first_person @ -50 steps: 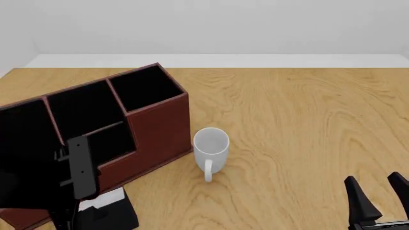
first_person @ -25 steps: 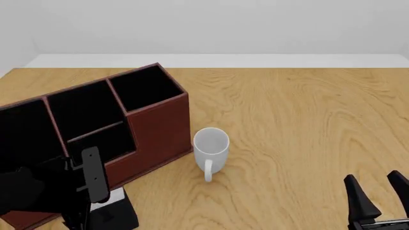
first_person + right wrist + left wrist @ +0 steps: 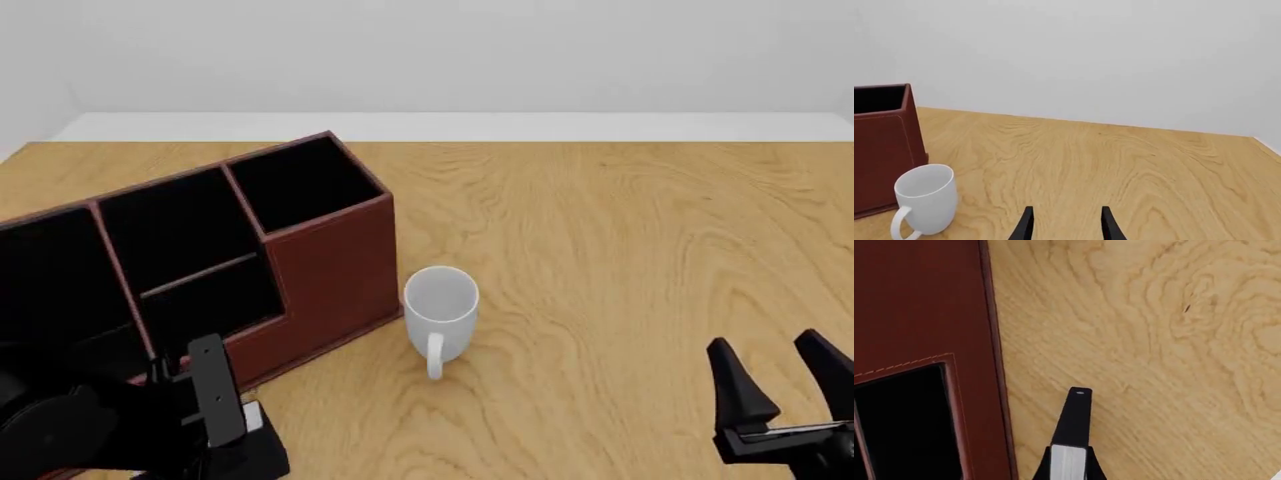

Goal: Pick up the book and place it in the front compartment of the caddy.

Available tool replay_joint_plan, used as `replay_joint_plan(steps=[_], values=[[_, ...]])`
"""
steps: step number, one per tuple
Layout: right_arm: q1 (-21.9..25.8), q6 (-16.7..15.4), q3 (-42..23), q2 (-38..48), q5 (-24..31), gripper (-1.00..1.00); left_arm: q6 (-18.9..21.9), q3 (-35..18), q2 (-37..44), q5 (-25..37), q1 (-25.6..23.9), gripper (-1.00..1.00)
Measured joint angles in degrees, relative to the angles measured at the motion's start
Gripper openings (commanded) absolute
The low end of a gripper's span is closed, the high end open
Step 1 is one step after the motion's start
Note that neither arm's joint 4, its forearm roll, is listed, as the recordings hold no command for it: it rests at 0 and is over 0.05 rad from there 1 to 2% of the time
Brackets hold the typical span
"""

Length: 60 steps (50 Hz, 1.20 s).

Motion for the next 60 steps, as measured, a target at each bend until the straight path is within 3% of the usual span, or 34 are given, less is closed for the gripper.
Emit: replay_joint_plan(steps=[16, 60], values=[[0.03, 0.12, -0.02, -0.73, 0.57, 1.0, -1.4, -2.72, -1.34, 4.9, -0.93, -1.0], [-0.23, 0.4, -0.02, -3.36, 2.78, 1.0, 2.58, -27.25, -3.15, 22.47, -5.3, -1.0]])
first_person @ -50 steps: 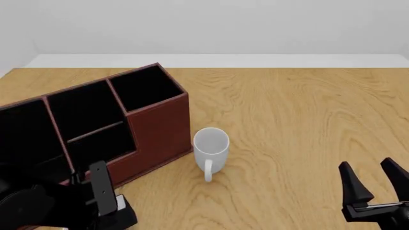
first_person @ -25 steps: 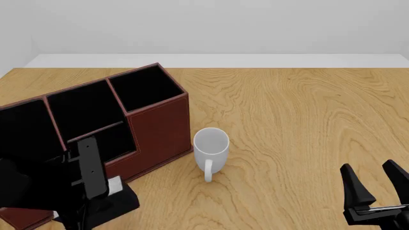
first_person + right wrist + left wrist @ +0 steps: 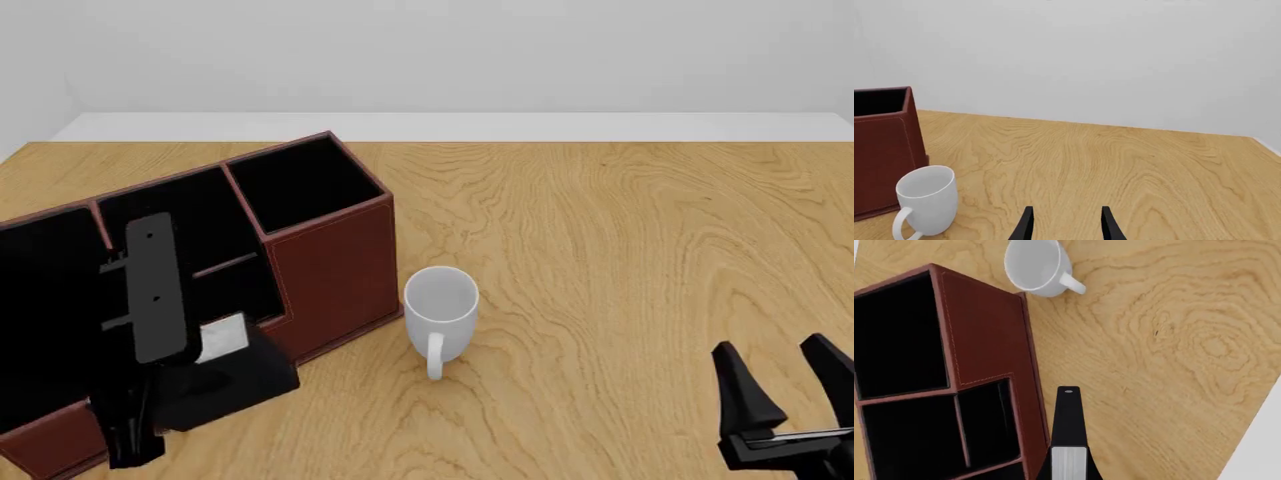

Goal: Pick up the book and place it in the front compartment of the caddy.

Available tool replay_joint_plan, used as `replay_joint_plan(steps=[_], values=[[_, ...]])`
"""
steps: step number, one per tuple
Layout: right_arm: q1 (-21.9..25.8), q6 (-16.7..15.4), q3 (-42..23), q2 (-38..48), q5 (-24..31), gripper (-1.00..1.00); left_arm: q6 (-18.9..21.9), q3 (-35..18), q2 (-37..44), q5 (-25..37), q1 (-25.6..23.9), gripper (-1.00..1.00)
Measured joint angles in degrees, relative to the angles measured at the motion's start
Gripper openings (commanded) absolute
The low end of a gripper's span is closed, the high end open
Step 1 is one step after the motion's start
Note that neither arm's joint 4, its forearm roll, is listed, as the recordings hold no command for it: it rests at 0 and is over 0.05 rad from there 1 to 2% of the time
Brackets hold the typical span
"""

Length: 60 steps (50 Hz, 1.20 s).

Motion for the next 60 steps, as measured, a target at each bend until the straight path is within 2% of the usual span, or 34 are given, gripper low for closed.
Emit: replay_joint_plan(steps=[23, 45, 60], values=[[-0.22, 0.09, -0.09, -0.36, -0.06, 1.0, 7.84, -11.26, 4.19, 1.09, 6.3, -1.0], [-0.37, 0.68, -0.22, -2.04, 1.38, 1.0, 17.93, -12.01, 6.63, 1.09, 16.73, -1.0], [-0.56, 1.21, -0.43, -5.08, 4.31, 1.0, 22.1, -14.31, 7.11, 1.09, 20.89, -1.0]])
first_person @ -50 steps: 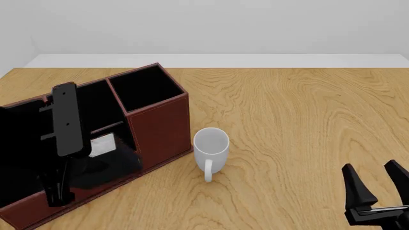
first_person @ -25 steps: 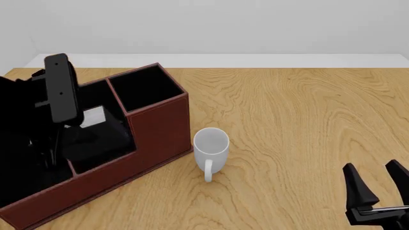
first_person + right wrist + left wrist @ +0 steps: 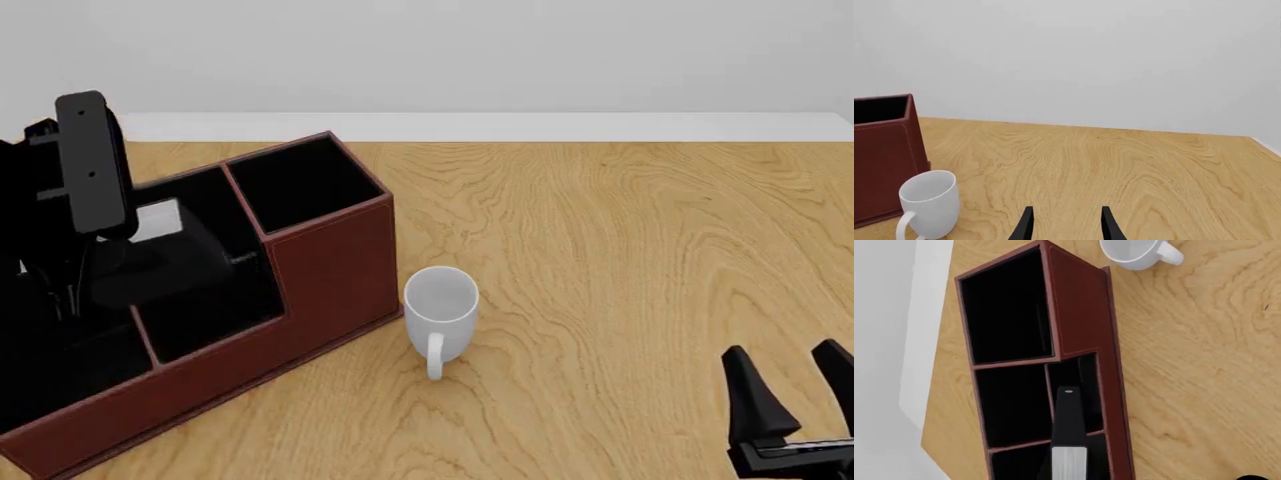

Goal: Pick up the book and place it in the front compartment of the caddy.

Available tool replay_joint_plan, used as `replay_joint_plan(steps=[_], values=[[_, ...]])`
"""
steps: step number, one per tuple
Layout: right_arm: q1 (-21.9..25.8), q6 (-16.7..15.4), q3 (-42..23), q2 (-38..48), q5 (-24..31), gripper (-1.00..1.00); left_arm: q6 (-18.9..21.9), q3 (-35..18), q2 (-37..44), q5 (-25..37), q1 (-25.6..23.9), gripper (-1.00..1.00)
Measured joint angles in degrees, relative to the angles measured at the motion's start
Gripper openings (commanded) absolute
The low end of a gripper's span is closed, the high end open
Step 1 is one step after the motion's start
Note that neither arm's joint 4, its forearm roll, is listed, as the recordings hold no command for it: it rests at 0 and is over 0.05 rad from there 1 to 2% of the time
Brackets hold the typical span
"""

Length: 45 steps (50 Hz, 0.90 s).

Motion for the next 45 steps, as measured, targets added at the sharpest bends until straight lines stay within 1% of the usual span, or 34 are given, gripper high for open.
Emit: replay_joint_plan(steps=[12, 26, 45], values=[[-0.17, 0.21, -0.03, -0.89, 0.81, 1.0, 0.85, -4.22, 2.64, 0.0, 2.54, -1.0], [-0.22, 0.1, 0.05, -0.54, 0.44, 1.0, 1.53, -7.33, 6.28, 0.0, 4.92, -1.0], [-0.23, -0.38, 0.14, 0.62, -0.65, 1.0, -0.29, -10.17, 12.08, 0.0, 5.37, -1.0]])
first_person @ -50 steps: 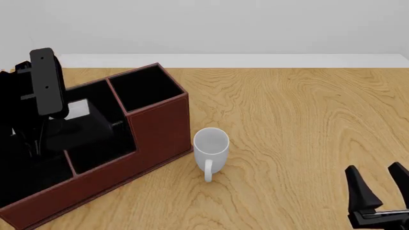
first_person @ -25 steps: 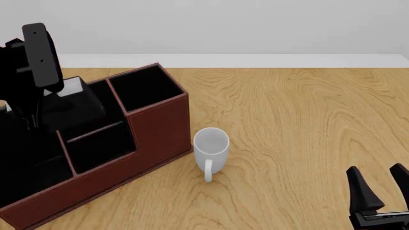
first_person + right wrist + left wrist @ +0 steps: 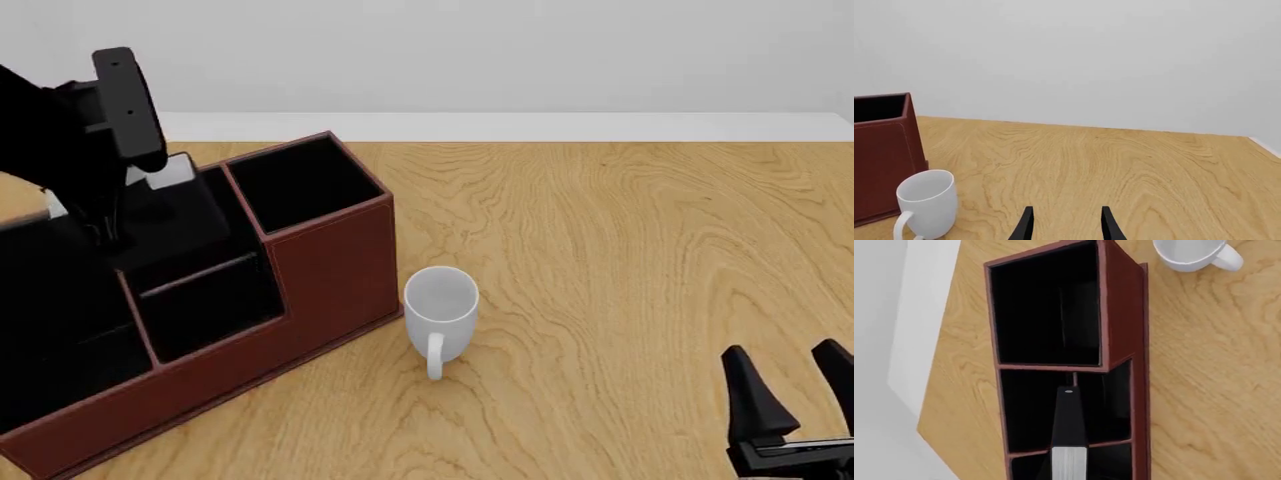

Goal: Pick up the book and place it in the front compartment of the caddy.

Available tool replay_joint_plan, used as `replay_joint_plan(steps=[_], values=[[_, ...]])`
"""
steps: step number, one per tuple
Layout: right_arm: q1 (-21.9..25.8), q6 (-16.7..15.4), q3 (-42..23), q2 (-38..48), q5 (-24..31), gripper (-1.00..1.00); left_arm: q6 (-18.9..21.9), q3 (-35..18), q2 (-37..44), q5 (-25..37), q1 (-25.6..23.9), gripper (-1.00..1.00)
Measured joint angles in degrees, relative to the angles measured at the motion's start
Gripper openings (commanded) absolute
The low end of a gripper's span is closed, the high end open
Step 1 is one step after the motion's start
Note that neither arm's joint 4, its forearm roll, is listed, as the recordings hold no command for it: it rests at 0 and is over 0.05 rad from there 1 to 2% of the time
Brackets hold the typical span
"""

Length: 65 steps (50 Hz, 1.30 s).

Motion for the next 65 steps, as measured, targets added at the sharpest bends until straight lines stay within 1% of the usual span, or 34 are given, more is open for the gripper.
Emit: replay_joint_plan(steps=[9, 16, 24, 43, 65], values=[[-0.02, -0.19, 0.04, -0.22, 0.23, 1.0, -0.23, -0.2, 2.34, -1.25, 1.17, -1.0], [-0.04, -0.33, 0.07, -0.91, 0.92, 1.0, 0.16, 1.86, 3.17, -3.44, 2.42, -1.0], [-0.05, -0.44, 0.1, -1.48, 1.47, 1.0, 0.83, 5.39, 3.51, -6.72, 3.58, -1.0], [-0.11, -0.57, 0.13, -2.35, 2.33, 1.0, -0.6, 9.5, 6.29, -14.86, 3.47, -1.0], [-0.12, -0.63, 0.18, 0.79, -0.72, 1.0, -0.76, 13.26, 8.91, -21.15, 4.2, -1.0]])
